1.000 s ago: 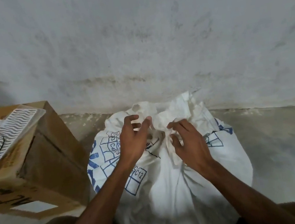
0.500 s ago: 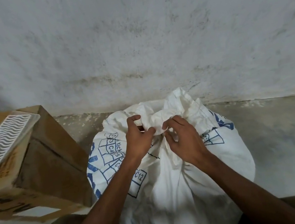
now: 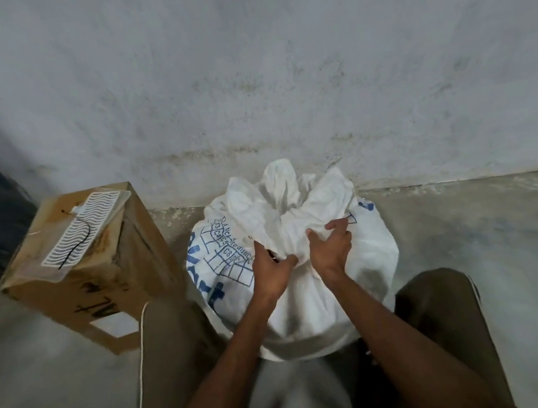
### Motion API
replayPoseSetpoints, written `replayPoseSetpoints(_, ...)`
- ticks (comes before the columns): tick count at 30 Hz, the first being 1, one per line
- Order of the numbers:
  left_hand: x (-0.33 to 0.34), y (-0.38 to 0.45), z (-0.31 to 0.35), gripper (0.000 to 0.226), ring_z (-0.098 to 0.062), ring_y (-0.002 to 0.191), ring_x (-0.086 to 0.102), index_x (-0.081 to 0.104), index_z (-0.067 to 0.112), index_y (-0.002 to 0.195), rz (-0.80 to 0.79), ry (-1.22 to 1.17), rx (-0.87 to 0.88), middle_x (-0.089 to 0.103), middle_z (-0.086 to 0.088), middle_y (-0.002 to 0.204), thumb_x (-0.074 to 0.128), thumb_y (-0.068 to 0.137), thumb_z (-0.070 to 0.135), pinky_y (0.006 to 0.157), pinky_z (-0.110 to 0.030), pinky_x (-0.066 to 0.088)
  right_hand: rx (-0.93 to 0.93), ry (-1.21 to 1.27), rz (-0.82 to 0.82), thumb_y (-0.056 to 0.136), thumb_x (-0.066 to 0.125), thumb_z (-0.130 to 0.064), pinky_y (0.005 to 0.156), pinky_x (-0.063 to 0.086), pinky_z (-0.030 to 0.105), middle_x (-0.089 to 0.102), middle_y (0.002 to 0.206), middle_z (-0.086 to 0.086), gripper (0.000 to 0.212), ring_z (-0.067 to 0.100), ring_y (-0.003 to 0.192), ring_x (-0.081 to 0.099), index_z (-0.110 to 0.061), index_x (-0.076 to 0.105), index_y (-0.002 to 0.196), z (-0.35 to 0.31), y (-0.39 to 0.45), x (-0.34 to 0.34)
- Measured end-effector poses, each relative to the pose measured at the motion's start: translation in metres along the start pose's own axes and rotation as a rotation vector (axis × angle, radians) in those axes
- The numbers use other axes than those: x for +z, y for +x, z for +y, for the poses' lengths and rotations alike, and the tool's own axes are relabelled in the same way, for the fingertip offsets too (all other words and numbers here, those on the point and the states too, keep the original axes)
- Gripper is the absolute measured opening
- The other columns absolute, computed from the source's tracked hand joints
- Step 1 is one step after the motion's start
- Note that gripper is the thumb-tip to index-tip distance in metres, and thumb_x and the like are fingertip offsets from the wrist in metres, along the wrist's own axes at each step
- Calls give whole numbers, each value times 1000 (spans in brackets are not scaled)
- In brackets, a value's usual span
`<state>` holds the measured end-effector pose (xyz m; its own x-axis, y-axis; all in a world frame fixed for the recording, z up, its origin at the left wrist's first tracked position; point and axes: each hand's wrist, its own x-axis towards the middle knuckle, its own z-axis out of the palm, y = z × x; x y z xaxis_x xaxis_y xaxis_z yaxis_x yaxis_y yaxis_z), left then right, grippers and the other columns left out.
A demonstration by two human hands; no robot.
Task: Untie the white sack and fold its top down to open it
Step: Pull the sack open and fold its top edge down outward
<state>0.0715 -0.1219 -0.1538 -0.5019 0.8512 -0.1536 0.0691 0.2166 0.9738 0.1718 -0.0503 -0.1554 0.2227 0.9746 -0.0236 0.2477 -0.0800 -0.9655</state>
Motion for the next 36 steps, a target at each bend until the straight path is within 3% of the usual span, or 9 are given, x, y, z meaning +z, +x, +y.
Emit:
replayPoseSetpoints(3, -7, -37, 10, 71, -22, 102, 67, 46, 20, 129, 7, -64, -75, 66, -3, 114, 77, 66, 10, 88, -44, 59, 91, 122, 22, 85, 72, -6, 80, 51, 32, 61, 101, 7, 30, 29, 96, 64, -12, 48, 103, -8, -24, -25)
replayPoseSetpoints(6, -15, -68, 19, 82, -22, 105, 60, 29, 16, 140, 133, -209, -153, 56, -5, 125, 77, 75, 4, 95, -38, 54, 71, 104, -4, 83, 65, -2, 74, 57, 37, 57, 90, -1, 29, 26, 88, 66, -16, 48, 102, -11, -46, -46)
replayPoseSetpoints(11, -21, -68, 38, 89, -38, 127, 46, 27, 20, 147, 494, 88, -14, 36, -17, 143, 81, 78, 31, 102, -44, 45, 47, 92, -53, 82, 66, -1, 65, 58, 35, 64, 92, 10, 32, 20, 73, 66, -20, 47, 99, -4, -70, -54)
replayPoseSetpoints(16, -19, -18, 69, 97, -45, 129, 48, 24, 16, 149, 408, 176, -75, 42, -21, 146, 80, 75, 45, 104, -52, 45, -12, 77, -56, 79, 67, 0, 71, 61, 41, 64, 86, 5, 36, 18, 75, 67, -22, 45, 96, 7, -74, -39)
replayPoseSetpoints(22, -20, -19, 78, 70, -43, 115, 59, 29, 11, 149, 243, 271, 38, 60, -21, 127, 63, 88, 12, 92, -42, 49, -244, -107, -84, 87, 69, -10, 83, 51, 32, 59, 107, 3, 34, 21, 93, 62, -23, 46, 108, 2, -81, -46)
replayPoseSetpoints(25, -21, -43, 69, 67, -42, 122, 55, 30, 8, 148, 248, 208, 56, 57, -21, 131, 55, 87, 0, 97, -39, 45, -151, -240, 3, 92, 69, -30, 82, 52, 37, 43, 123, 7, 28, 27, 92, 59, -22, 50, 110, -10, -65, -60)
replayPoseSetpoints(29, -23, -56, 41, 79, -33, 131, 46, 19, 9, 153, 213, 134, 65, 45, -15, 144, 57, 86, -7, 102, -27, 33, 3, -187, 45, 87, 77, -31, 79, 49, 41, 41, 128, 16, 49, 41, 97, 63, -20, 43, 120, -30, -27, -73)
replayPoseSetpoints(33, -28, -41, 16, 103, -43, 125, 51, 0, 26, 155, 98, 144, -97, 45, -15, 144, 68, 78, 12, 105, -49, 45, -98, -88, -27, 81, 79, -9, 94, 51, 46, 59, 122, 19, 66, 38, 110, 62, -20, 39, 132, -44, -2, -74)
replayPoseSetpoints(36, -30, -32, 16, 130, -49, 135, 37, -12, 30, 157, 327, 585, -25, 28, -24, 152, 80, 66, 26, 109, -57, 37, -236, -141, -44, 77, 74, 2, 96, 51, 40, 63, 117, 8, 68, 27, 104, 62, -22, 44, 133, -50, -6, -67)
